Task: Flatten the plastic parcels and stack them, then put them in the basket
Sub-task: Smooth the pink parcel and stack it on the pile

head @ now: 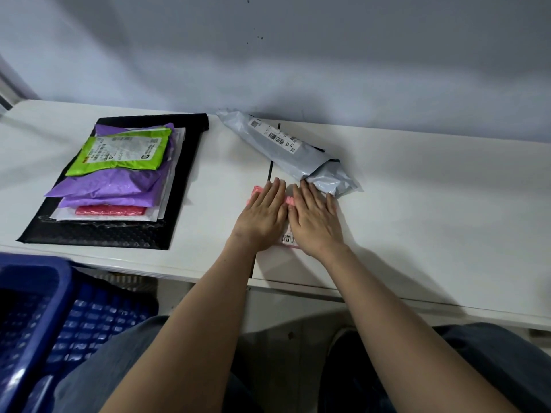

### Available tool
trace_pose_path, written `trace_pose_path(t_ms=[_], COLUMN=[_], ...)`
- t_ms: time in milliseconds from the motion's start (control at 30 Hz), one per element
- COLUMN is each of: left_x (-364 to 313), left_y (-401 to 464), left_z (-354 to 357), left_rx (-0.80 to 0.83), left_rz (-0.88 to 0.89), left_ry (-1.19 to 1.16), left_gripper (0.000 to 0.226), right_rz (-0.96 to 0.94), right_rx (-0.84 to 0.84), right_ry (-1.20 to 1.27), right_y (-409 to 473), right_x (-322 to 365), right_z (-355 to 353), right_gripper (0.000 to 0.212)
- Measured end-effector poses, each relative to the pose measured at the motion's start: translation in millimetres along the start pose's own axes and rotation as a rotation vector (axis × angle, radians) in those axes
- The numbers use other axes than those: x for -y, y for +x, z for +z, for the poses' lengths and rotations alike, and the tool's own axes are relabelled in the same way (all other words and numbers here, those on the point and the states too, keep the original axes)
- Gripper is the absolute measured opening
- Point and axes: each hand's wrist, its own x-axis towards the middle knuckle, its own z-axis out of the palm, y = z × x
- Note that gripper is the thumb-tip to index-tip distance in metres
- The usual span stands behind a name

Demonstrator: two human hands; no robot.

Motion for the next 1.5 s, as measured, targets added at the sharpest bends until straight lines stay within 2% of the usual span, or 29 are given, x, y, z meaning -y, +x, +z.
trace_pose_path(t_ms=[167,267,367,533,733,867,967,1167,1233,1333,1433,1500], left_x=[0.5,2.1,1.9,-0.3,-0.1,-0.5,1.8,1.3,-1.1,-0.4,-0.7,0.4], left_y=[0.6,-0.1,0.7,0.9,1.9,2.9,3.6,2.3,0.6,0.5,-0.6,-0.8], left_z=[1.4,2.1,3.1,4.8,6.4,6.9,8.9,4.3,-2.5,-2.7,-2.5,-3.5], left_rx=[-0.025,-0.011,-0.006,-0.02,-0.043,-0.056,-0.035,-0.004,-0.022,-0.11,-0.056,0.031], left_rz=[0.007,0.027,0.013,-0.013,-0.037,-0.046,-0.038,-0.012,0.019,0.096,0.103,0.071], left_ry=[-0.024,-0.023,-0.028,0.015,0.002,-0.01,0.002,0.031,0.033,0.113,0.121,0.13], left_gripper=[0.078,0.087,0.079,0.082,0.083,0.082,0.082,0.079,0.073,0.05,0.054,0.072], right_rz=[0.001,-0.001,0.0,-0.004,0.001,-0.004,-0.001,-0.007,-0.007,-0.007,-0.001,-0.013], right_rx=[0.009,-0.002,-0.011,-0.043,-0.041,-0.057,-0.04,-0.028,-0.06,-0.104,-0.054,-0.013], right_ry=[-0.009,-0.017,-0.027,-0.027,-0.033,-0.036,-0.027,-0.043,-0.039,-0.007,0.0,-0.001], right_y=[-0.3,-1.0,-1.3,-1.6,-0.8,-0.9,-0.5,-0.2,-0.3,-2.1,-3.5,-1.8], right_x=[0.6,0.8,0.6,0.9,0.6,0.5,0.1,-0.2,-0.3,2.7,5.1,5.3], right_z=[-1.0,-0.7,0.3,3.3,5.1,5.3,5.2,4.8,3.8,-0.8,-8.8,-14.3], right_gripper=[0.053,0.053,0.053,0.071,0.066,0.075,0.067,0.065,0.067,0.075,0.063,0.049])
